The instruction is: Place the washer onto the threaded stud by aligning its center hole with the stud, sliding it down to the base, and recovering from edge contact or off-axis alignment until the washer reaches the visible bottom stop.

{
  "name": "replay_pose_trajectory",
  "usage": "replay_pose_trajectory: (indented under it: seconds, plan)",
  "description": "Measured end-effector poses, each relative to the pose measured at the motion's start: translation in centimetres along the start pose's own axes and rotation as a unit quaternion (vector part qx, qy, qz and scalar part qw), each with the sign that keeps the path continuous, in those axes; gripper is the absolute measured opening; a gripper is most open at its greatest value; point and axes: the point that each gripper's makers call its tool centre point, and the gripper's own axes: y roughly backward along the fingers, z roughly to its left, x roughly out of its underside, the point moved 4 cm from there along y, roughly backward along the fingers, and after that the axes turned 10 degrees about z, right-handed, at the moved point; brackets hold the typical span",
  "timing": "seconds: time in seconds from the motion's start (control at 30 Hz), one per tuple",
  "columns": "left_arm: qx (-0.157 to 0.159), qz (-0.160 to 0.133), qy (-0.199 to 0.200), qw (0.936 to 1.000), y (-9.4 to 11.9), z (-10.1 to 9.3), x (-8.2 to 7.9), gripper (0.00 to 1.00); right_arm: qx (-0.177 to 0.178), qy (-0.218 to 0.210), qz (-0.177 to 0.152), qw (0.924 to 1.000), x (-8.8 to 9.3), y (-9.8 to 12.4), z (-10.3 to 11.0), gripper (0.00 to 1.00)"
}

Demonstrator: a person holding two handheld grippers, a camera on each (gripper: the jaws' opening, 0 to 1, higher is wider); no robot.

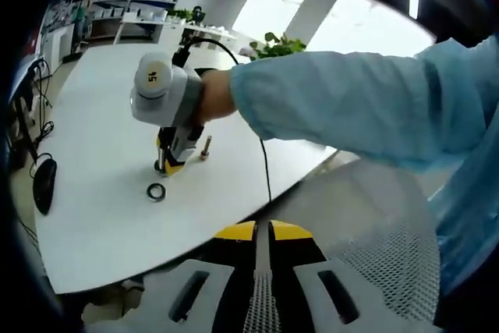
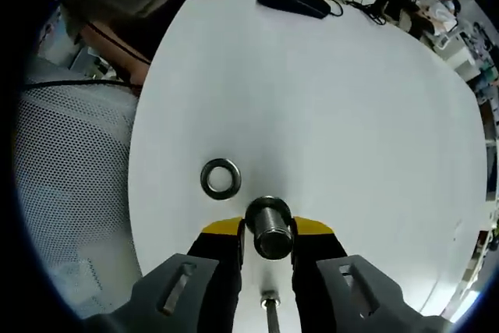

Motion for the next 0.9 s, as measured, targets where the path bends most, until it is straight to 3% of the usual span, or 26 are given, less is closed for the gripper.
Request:
replay_pose_trajectory:
  seconds: [0.1,0.2,0.27,0.47,0.7,0.9]
  plan:
    - [0.001,0.003,0.000,1.0000,0.0,0.0,0.1,0.03,-0.001,0.009,-0.002,1.0000,0.0,-0.2,-0.1,0.26]
    - [0.001,0.005,0.000,1.0000,0.0,0.0,0.1,0.03,0.004,0.007,-0.007,0.9999,0.0,0.0,-0.1,0.39]
    - [0.002,0.005,0.000,1.0000,0.0,-0.1,0.1,0.03,0.011,0.002,-0.013,0.9999,-0.1,0.5,-0.1,0.42]
    - [0.002,0.006,-0.001,1.0000,0.0,-0.1,0.2,0.03,0.022,-0.015,-0.064,0.9976,-0.8,3.4,0.7,0.49]
    - [0.001,0.006,-0.002,1.0000,0.0,-0.1,0.2,0.03,0.020,0.031,-0.104,0.9939,-2.7,6.1,2.4,0.53]
    - [0.000,0.001,-0.001,1.0000,0.1,0.0,0.2,0.03,0.015,0.122,-0.107,0.9866,-3.1,6.9,5.7,0.54]
